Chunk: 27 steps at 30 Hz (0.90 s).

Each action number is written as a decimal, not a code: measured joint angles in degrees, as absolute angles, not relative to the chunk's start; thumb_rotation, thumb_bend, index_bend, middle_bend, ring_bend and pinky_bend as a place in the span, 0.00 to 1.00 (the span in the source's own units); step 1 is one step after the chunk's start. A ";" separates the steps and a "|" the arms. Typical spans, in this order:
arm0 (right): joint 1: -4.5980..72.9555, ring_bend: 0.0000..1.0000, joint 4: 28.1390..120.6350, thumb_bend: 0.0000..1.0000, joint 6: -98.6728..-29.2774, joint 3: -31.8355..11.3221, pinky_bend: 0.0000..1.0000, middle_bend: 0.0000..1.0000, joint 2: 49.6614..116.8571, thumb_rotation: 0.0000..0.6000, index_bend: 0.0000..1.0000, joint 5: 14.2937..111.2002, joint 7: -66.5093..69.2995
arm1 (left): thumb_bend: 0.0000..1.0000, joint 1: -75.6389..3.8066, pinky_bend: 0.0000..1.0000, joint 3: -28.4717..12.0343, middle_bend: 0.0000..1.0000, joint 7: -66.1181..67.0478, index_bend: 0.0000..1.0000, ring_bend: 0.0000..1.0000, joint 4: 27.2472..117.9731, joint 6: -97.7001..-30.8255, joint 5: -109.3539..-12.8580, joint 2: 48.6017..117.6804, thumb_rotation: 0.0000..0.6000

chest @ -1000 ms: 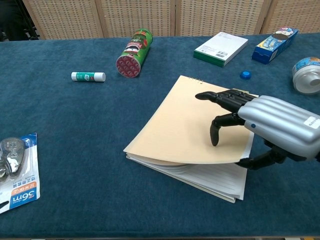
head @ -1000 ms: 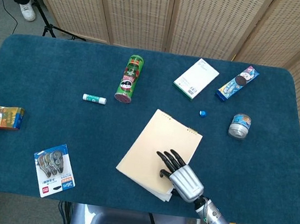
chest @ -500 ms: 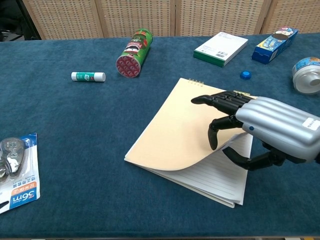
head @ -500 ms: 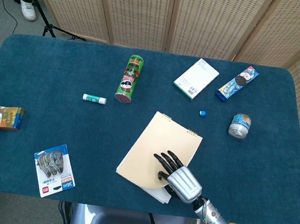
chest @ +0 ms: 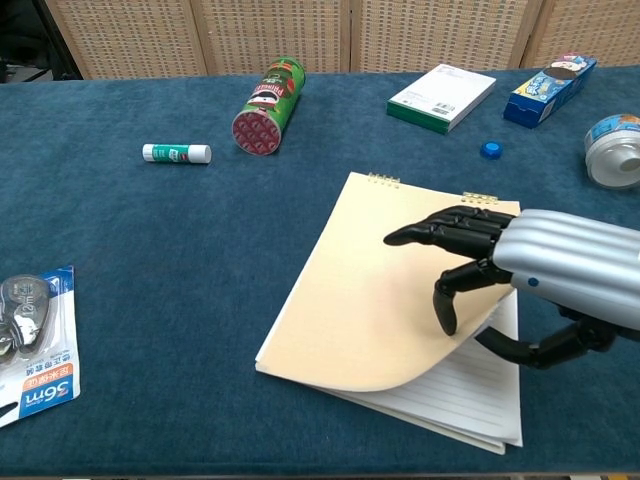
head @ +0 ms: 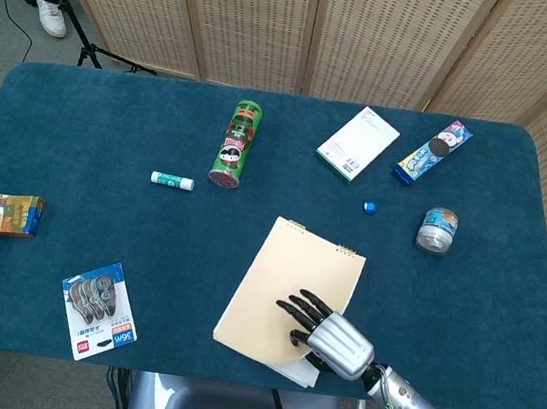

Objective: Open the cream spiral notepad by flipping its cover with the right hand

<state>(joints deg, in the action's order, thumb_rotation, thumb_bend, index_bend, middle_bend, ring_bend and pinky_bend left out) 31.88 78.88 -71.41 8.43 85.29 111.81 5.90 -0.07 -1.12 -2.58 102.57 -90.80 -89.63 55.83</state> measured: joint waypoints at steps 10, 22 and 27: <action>33.48 0.00 79.68 0.65 -72.95 12.05 0.00 0.07 82.59 1.00 0.72 117.89 5.99 | 0.00 -0.03 0.00 -1.00 0.00 -2.80 0.00 0.00 102.63 -90.76 -89.67 55.67 1.00; 35.78 0.00 79.07 0.65 -74.90 15.82 0.00 0.10 80.69 1.00 0.72 124.88 4.22 | 0.00 -0.11 0.00 -0.94 0.00 -2.39 0.00 0.00 102.82 -90.47 -89.55 55.74 1.00; 35.75 0.00 80.05 0.65 -75.64 16.02 0.00 0.10 80.09 1.00 0.73 124.34 5.14 | 0.00 -0.21 0.00 -1.00 0.00 -2.28 0.00 0.00 102.85 -90.29 -89.37 55.75 1.00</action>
<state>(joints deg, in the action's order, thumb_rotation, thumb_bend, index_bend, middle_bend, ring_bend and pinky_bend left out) 35.75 80.05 -75.64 16.02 80.09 124.34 5.14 -0.21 -1.00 -2.28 102.85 -90.29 -89.37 55.75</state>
